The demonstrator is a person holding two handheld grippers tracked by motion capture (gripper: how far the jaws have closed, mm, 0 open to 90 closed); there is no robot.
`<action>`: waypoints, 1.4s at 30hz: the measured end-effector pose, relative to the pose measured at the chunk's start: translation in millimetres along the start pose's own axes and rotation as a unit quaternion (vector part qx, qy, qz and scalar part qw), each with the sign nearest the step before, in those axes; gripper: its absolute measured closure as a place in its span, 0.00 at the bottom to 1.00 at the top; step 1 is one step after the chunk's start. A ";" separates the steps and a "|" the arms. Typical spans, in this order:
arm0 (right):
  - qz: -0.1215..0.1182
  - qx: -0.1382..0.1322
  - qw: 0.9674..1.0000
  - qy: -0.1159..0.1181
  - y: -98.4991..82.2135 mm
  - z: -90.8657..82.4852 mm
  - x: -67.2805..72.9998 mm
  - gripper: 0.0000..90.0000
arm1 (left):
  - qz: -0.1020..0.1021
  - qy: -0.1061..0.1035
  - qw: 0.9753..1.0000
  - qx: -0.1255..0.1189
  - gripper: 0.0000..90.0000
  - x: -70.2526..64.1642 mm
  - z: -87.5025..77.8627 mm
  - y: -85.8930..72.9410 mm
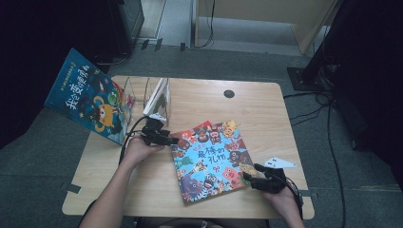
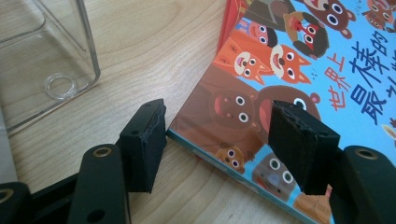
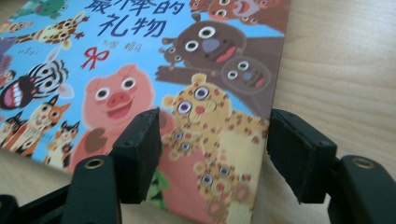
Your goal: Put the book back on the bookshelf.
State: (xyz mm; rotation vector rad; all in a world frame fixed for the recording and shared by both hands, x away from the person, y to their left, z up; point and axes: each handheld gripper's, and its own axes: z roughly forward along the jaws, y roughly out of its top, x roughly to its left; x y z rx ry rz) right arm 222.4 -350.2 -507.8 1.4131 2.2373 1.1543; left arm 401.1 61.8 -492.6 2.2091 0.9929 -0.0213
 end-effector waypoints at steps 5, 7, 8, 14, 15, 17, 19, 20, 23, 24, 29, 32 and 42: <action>0.002 0.006 1.000 0.007 -7.8 -7.6 2.7 0.37 | -0.004 -0.002 1.000 -0.002 0.42 1.0 2.2 2.0; 0.000 0.006 1.000 0.009 -10.1 -9.4 3.4 0.36 | -0.007 -0.005 1.000 -0.004 0.42 2.0 2.6 2.3; 0.000 0.005 1.000 0.008 -10.9 -10.0 3.9 0.35 | -0.008 -0.006 1.000 -0.004 0.42 2.3 2.7 2.4; -0.002 0.010 1.000 0.010 -11.7 -11.0 5.4 0.32 | -0.008 -0.009 1.000 -0.008 0.43 3.0 1.4 2.6; 0.000 0.012 1.000 0.009 -12.2 -11.2 6.1 0.31 | -0.010 -0.011 1.000 -0.008 0.43 3.1 1.4 2.6; -0.004 0.014 1.000 0.012 -14.0 -12.5 6.8 0.30 | -0.008 -0.012 1.000 -0.006 0.42 3.1 2.3 2.4; -0.020 0.033 0.999 0.006 -18.4 -13.1 8.4 0.31 | -0.007 -0.010 1.000 -0.006 0.42 2.5 2.2 2.5; -0.024 0.037 0.999 0.006 -19.4 -13.4 8.5 0.31 | -0.005 -0.010 1.000 -0.005 0.42 2.4 2.1 2.4; -0.023 0.036 0.999 0.006 -19.2 -13.1 8.5 0.30 | -0.002 -0.004 1.000 -0.003 0.42 0.8 2.4 2.2; -0.025 0.034 0.999 0.007 -18.9 -12.8 7.6 0.30 | -0.003 -0.003 1.000 -0.003 0.42 0.5 2.4 2.1; -0.026 0.032 0.999 0.009 -18.4 -13.3 4.1 0.31 | -0.009 -0.007 1.000 0.002 0.44 0.1 0.3 -0.5; -0.020 0.026 0.999 0.003 -17.5 -13.9 0.2 0.32 | -0.013 -0.013 1.000 0.009 0.45 -0.4 -2.0 -2.6; 0.000 0.024 1.000 -0.008 -14.2 -13.5 -9.7 0.35 | -0.015 -0.016 1.000 0.008 0.47 -2.1 -6.8 -9.1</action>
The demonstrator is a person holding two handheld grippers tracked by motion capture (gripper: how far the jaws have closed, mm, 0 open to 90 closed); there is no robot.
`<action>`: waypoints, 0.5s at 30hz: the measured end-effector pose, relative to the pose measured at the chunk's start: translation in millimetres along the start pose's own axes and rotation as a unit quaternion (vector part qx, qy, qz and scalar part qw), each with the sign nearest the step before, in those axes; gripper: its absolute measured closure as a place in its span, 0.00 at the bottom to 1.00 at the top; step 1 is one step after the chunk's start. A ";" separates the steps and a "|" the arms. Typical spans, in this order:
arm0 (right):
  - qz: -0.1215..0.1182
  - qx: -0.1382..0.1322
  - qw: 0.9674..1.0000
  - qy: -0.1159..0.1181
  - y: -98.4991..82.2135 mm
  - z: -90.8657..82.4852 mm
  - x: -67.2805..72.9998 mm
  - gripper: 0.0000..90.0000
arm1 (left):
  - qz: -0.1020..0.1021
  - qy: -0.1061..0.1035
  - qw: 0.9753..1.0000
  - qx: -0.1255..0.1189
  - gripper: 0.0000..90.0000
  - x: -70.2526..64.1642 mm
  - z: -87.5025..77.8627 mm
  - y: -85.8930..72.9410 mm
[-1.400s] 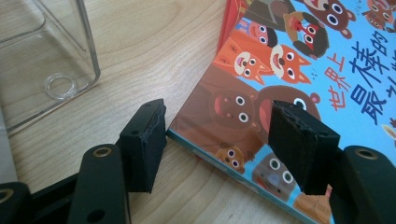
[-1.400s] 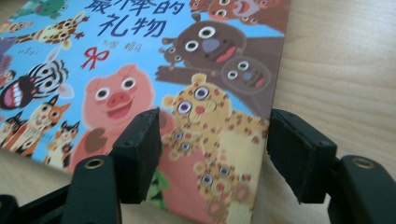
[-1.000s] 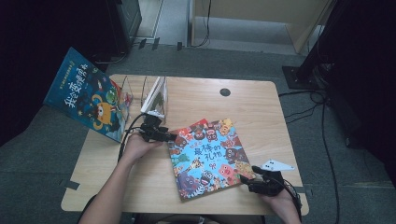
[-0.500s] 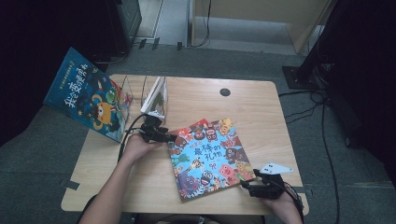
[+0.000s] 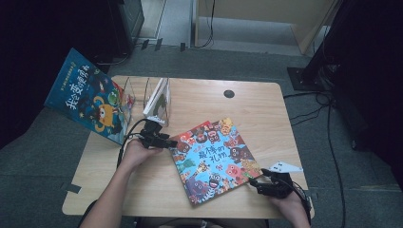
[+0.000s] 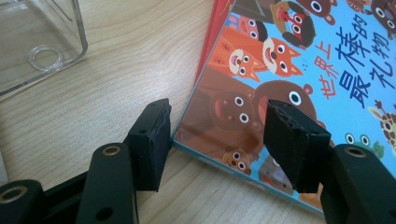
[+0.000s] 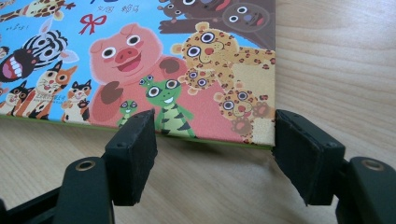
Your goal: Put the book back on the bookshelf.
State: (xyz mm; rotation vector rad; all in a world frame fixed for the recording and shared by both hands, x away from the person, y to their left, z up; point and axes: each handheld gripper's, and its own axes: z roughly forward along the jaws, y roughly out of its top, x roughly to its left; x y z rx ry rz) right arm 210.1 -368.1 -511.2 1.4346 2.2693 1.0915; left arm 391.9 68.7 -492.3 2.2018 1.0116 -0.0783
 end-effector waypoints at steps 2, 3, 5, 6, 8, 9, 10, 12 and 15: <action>0.002 -0.001 1.000 -0.002 1.0 0.8 -1.6 0.35 | -0.002 -0.001 1.000 -0.001 0.47 0.6 0.7 -0.2; 0.007 -0.001 1.000 -0.003 1.7 1.3 -1.9 0.35 | -0.004 -0.002 1.000 0.002 0.47 0.5 1.2 -0.3; 0.011 -0.003 1.000 -0.007 3.2 2.4 -4.5 0.36 | 0.001 0.001 1.000 0.005 0.49 -0.2 0.3 -0.9; 0.015 -0.004 1.000 -0.008 3.7 2.9 -5.5 0.36 | 0.001 0.001 1.000 0.007 0.50 -0.5 -0.2 -1.4; 0.018 -0.005 1.000 -0.013 4.6 3.2 -7.9 0.36 | -0.003 -0.003 1.000 0.009 0.51 -0.2 -1.8 -3.7; 0.020 -0.006 1.000 -0.015 5.2 3.5 -9.2 0.36 | -0.006 -0.007 1.000 0.008 0.51 -0.1 -2.8 -5.5; 0.024 -0.006 1.000 -0.018 5.9 3.9 -10.4 0.36 | -0.007 -0.010 1.000 0.011 0.52 0.2 -3.5 -6.1; 0.029 -0.007 0.999 -0.023 7.2 4.5 -12.3 0.36 | -0.012 -0.013 1.000 0.012 0.52 -0.1 -5.0 -8.0; 0.033 -0.007 0.999 -0.027 9.4 5.0 -13.5 0.38 | -0.017 -0.013 1.000 0.013 0.52 -2.8 -6.8 -11.7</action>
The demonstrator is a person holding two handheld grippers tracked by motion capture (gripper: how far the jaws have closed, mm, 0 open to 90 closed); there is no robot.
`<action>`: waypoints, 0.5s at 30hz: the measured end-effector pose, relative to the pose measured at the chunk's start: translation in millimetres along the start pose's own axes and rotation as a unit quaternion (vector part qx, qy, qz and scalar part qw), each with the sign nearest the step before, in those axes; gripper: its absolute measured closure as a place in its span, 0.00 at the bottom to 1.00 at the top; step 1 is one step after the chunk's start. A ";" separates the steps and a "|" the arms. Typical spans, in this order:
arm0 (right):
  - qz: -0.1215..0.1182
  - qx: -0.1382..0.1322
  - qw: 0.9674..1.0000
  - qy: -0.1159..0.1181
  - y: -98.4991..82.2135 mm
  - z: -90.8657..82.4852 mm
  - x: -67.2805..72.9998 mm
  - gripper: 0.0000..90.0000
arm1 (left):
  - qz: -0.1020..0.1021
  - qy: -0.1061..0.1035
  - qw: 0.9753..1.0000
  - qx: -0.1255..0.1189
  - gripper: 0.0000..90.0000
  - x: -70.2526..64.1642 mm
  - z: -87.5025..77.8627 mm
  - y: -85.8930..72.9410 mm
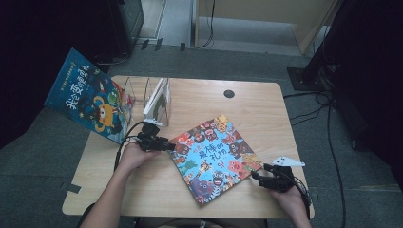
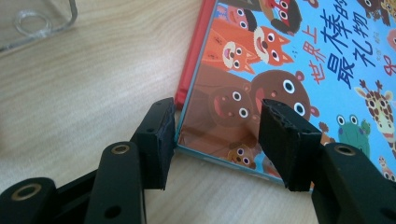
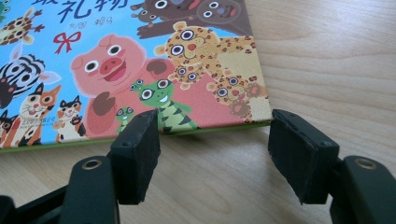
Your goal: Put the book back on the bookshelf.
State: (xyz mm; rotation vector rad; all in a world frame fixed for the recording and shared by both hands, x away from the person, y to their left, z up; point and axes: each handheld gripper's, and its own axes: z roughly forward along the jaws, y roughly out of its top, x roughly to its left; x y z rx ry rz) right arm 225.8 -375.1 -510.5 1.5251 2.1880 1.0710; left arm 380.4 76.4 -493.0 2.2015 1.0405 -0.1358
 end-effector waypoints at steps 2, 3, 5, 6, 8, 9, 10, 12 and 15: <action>0.002 0.000 1.000 0.001 1.4 1.1 -2.7 0.38 | 0.002 0.001 1.000 0.005 0.52 -2.0 -1.8 -3.0; 0.007 0.000 1.000 0.002 2.0 1.6 -3.4 0.38 | 0.000 0.001 1.000 0.005 0.52 -2.7 -2.5 -4.4; 0.008 0.000 1.000 0.004 3.4 2.9 -5.6 0.38 | -0.005 -0.001 1.000 0.009 0.52 -4.0 -4.0 -6.7; 0.010 0.000 1.000 0.003 4.4 3.6 -6.3 0.39 | -0.005 -0.001 1.000 0.009 0.52 -4.0 -4.0 -6.7; 0.009 -0.003 1.000 0.001 6.5 5.3 -7.5 0.45 | -0.007 -0.005 1.000 0.013 0.53 -5.7 -6.2 -10.9; 0.009 -0.005 1.000 0.004 7.3 5.4 -7.3 0.50 | -0.011 -0.007 1.000 0.013 0.53 -6.8 -7.1 -12.8; 0.005 -0.008 1.000 -0.001 9.2 6.2 -6.4 0.51 | -0.009 -0.006 1.000 0.014 0.53 -7.4 -7.6 -13.9; -0.005 -0.009 1.000 -0.011 11.8 7.8 -5.8 0.52 | -0.012 -0.005 1.000 0.016 0.53 -9.9 -9.1 -16.7; -0.006 -0.010 1.000 -0.013 15.1 10.1 -7.4 0.55 | -0.013 -0.004 1.000 0.020 0.54 -12.9 -10.7 -19.9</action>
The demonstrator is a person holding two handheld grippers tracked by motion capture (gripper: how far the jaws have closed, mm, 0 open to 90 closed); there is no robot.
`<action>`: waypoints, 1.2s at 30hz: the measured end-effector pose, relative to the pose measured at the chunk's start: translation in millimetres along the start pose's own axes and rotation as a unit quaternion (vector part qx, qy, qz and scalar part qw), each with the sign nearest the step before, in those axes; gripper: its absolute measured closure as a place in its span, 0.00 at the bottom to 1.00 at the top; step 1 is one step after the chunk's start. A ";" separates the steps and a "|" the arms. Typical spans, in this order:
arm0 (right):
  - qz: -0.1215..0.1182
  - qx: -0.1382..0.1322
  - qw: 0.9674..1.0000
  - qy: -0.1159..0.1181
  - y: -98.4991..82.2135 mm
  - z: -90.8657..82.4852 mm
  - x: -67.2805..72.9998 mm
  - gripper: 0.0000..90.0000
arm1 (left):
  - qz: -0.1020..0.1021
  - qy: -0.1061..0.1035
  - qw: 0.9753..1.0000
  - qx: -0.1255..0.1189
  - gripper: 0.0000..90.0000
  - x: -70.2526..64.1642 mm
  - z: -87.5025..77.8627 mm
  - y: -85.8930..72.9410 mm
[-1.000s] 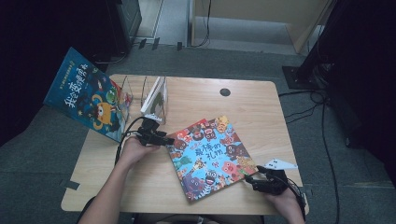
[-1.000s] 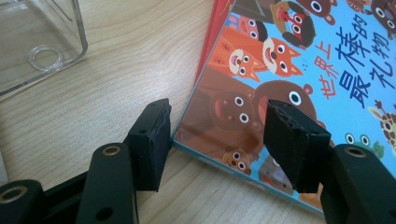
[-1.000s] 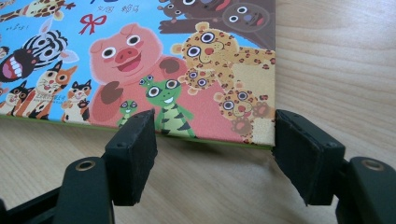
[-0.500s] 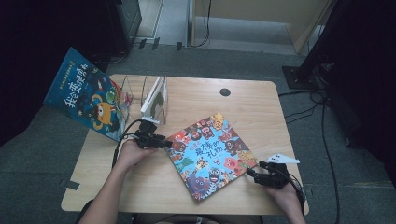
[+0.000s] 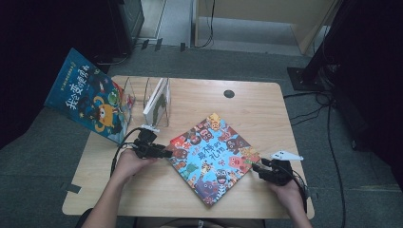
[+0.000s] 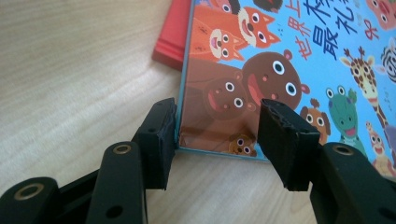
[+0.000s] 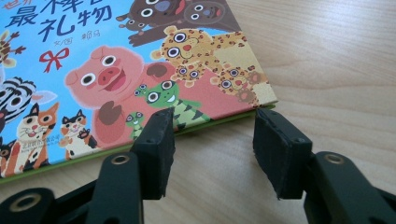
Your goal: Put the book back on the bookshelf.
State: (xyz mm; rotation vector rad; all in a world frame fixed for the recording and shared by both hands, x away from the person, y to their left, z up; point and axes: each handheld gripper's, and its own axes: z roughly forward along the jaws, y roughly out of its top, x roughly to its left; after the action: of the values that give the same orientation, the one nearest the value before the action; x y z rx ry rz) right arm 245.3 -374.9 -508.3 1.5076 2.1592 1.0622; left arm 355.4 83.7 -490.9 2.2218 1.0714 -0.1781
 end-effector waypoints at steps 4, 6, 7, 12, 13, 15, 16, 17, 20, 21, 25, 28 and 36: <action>-0.003 -0.003 1.000 -0.003 4.8 4.3 -2.1 0.57 | -0.003 0.005 1.000 0.004 0.57 -1.1 -2.5 -2.9; -0.006 -0.005 1.000 -0.006 7.3 6.8 -2.8 0.59 | -0.010 0.011 1.000 -0.006 0.59 -1.3 -4.9 -2.3; -0.006 -0.004 1.000 -0.005 8.4 7.7 -2.4 0.60 | -0.011 0.016 1.000 -0.012 0.60 -1.1 -6.0 -1.6; -0.010 -0.006 1.000 -0.003 13.4 12.9 -3.4 0.64 | -0.024 0.016 0.999 -0.024 0.61 3.1 -5.6 1.6; -0.011 -0.009 1.000 -0.003 14.4 14.2 -3.9 0.65 | -0.024 0.015 0.999 -0.020 0.61 3.4 -4.4 2.3; -0.008 -0.009 1.000 0.000 16.2 16.2 -4.0 0.67 | -0.026 0.011 0.999 -0.017 0.61 3.1 -1.0 3.0; -0.007 -0.008 1.000 0.002 17.1 17.1 -4.0 0.69 | -0.024 0.007 1.000 -0.010 0.61 2.9 0.6 3.3; -0.007 -0.008 1.000 0.004 17.9 18.0 -4.0 0.70 | -0.026 0.000 1.000 -0.011 0.61 2.1 2.0 3.3; -0.003 -0.009 1.000 0.007 20.2 20.4 -4.9 0.72 | -0.027 0.004 1.000 -0.007 0.61 -0.4 2.2 3.1; -0.002 -0.010 1.000 0.009 20.6 21.1 -5.5 0.73 | -0.028 0.002 1.000 -0.007 0.61 -0.1 1.8 2.3; 0.004 -0.011 1.000 0.015 22.6 23.6 -7.3 0.76 | -0.034 -0.004 0.999 -0.002 0.61 -1.4 0.2 -1.9; 0.004 -0.012 1.000 0.014 24.1 24.9 -6.6 0.79 | -0.038 -0.001 0.999 -0.001 0.61 -4.9 -0.8 -5.3; 0.002 -0.006 1.000 0.018 25.7 27.0 -3.4 0.86 | -0.040 0.002 0.999 0.009 0.59 -14.2 -3.1 -13.8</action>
State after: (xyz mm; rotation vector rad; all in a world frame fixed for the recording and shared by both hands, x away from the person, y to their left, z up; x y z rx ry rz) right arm 280.7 -362.7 -509.0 1.4990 2.1697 1.1098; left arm 335.5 82.5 -490.0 2.1968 1.1653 -0.2192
